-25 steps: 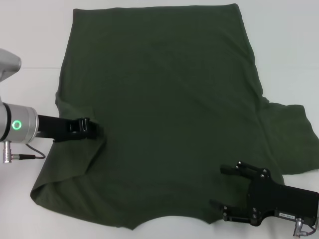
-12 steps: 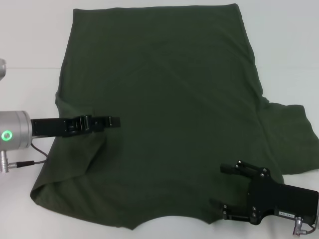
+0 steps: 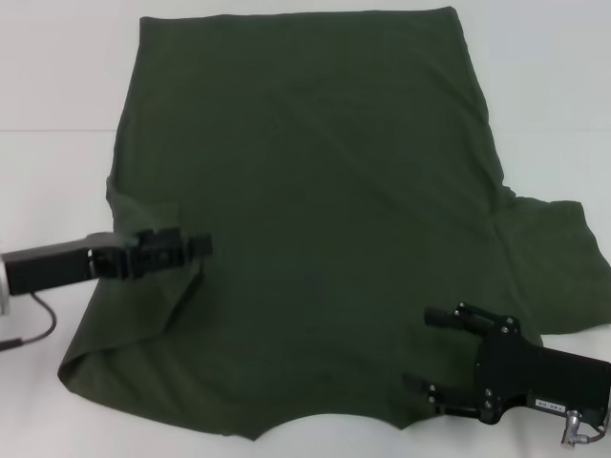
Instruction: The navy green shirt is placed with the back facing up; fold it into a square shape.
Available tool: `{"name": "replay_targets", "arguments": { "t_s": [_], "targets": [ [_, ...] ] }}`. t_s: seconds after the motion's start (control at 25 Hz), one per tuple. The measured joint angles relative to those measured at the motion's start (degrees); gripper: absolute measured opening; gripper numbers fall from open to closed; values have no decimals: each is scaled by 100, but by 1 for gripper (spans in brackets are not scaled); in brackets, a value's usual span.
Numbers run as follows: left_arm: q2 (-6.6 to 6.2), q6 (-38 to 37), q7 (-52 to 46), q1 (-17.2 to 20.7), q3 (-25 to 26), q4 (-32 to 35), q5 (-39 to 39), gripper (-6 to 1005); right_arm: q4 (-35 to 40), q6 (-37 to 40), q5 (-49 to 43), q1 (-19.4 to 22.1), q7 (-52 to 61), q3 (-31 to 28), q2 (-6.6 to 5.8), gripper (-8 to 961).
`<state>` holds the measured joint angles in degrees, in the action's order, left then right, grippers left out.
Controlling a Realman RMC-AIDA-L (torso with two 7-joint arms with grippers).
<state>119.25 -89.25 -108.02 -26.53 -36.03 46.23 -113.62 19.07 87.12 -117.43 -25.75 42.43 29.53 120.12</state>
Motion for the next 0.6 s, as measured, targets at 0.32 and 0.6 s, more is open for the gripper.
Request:
{"name": "replay_targets", "arguments": {
  "t_s": [0.32,0.6],
  "targets": [
    [108,-429,1729,333,-2,-129,139,831,0,2,55,-10,111,0,-6,884],
    [168,-759,3535,631,-254,-423,-38,830,0,26,62,5,222,0,-6,885]
  ]
}}
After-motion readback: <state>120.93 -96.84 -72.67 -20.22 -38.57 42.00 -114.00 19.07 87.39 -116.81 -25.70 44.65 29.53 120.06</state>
